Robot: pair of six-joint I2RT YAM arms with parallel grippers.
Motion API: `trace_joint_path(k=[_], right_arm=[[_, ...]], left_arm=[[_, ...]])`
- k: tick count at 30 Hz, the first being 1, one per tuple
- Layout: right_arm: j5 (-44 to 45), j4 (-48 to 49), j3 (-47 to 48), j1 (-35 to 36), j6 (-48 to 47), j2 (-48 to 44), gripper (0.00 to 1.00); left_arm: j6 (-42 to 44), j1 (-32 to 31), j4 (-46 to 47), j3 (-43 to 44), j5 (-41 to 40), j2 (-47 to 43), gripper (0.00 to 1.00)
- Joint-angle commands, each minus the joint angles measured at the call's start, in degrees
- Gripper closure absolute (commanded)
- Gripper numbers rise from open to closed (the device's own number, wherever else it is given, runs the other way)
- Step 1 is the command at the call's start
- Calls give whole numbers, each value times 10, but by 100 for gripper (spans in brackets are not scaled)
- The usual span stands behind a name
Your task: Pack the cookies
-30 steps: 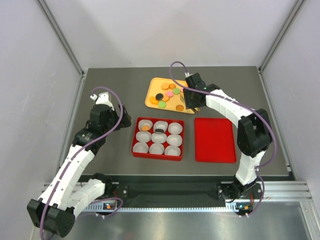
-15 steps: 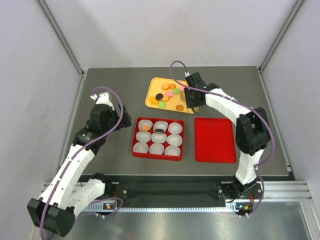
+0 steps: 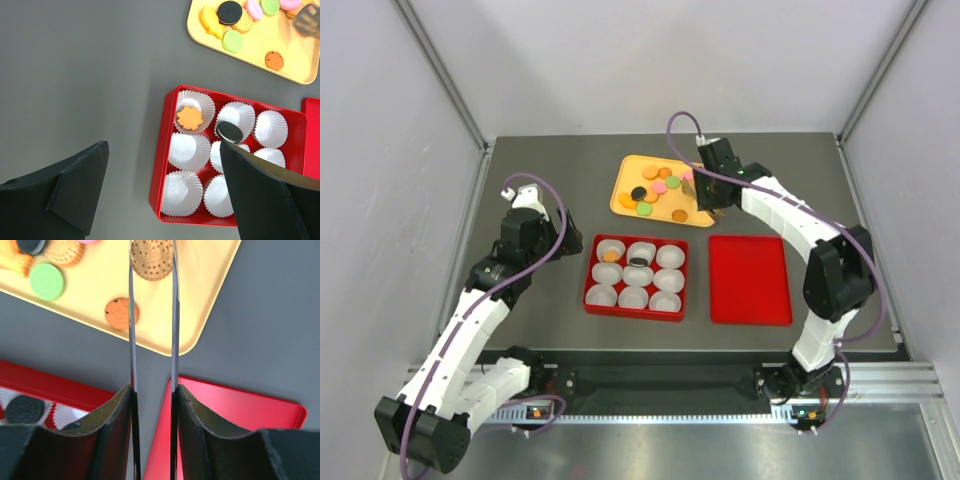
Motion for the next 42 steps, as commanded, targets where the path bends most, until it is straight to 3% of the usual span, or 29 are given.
trace_joint_path(k=[1, 10, 22, 28, 42], right_arm=[[4, 8, -6, -9, -5, -66, 68], [-43, 19, -86, 0, 2, -176, 68], [-15, -1, -204, 139, 34, -345, 66], [21, -7, -224, 222, 62, -336, 67], [50, 16, -278, 245, 80, -297, 68]], left_arm=[[8, 3, 24, -3, 8, 0, 3], [8, 3, 24, -3, 8, -3, 3], [7, 3, 24, -3, 12, -5, 3], [7, 4, 23, -4, 12, -6, 3], [7, 4, 22, -5, 9, -5, 3]])
